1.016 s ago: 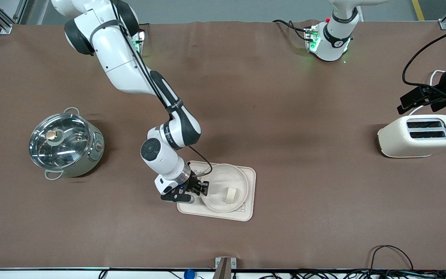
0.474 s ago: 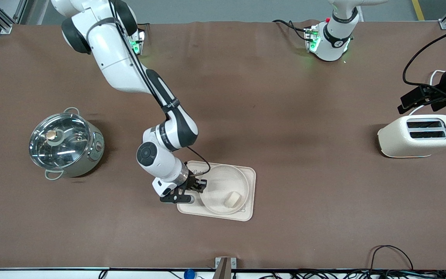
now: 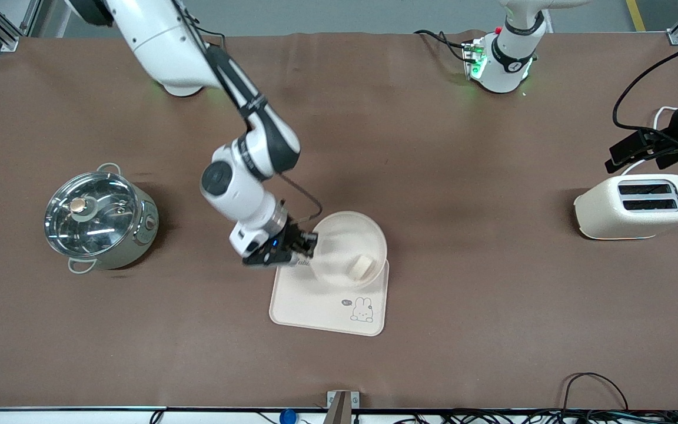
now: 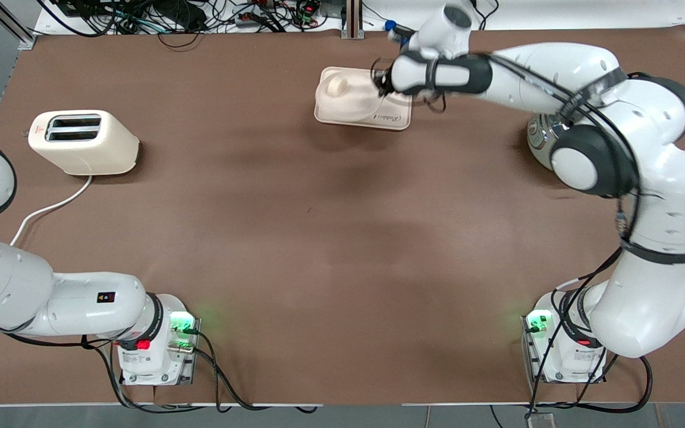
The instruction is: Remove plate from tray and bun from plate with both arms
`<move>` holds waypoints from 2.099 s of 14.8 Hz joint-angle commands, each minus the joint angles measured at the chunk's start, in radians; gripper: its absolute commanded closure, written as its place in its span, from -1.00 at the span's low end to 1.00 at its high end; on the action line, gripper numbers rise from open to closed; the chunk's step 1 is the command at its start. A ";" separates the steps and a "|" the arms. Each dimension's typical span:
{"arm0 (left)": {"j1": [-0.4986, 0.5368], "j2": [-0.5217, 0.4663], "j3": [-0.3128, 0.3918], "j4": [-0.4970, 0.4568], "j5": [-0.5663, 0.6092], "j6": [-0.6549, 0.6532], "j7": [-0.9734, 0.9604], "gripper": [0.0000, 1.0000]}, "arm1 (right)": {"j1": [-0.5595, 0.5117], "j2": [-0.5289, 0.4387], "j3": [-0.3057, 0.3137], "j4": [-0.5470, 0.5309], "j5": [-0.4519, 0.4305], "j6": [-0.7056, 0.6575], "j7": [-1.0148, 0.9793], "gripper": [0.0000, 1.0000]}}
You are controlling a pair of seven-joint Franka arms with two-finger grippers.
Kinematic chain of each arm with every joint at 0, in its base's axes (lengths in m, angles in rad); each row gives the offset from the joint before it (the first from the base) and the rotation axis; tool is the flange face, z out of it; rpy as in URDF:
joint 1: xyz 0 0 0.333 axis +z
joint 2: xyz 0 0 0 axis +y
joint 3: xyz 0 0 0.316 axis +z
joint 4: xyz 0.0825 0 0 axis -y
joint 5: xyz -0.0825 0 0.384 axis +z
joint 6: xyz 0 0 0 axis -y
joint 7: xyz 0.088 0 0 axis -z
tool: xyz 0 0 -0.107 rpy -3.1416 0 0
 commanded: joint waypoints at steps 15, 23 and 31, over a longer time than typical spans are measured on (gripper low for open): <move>0.001 0.020 0.002 0.023 0.003 -0.020 0.018 -1.00 | 0.134 -0.056 0.035 -0.209 0.167 0.199 -0.042 -1.00; -0.090 0.107 -0.039 0.020 -0.040 0.026 -0.018 -1.00 | 0.089 -0.074 -0.357 0.171 0.022 -0.436 -0.182 -1.00; -0.355 0.365 -0.045 -0.032 -0.055 0.339 -0.242 -1.00 | -0.167 -0.201 -0.414 0.270 -0.204 -0.817 -0.335 -1.00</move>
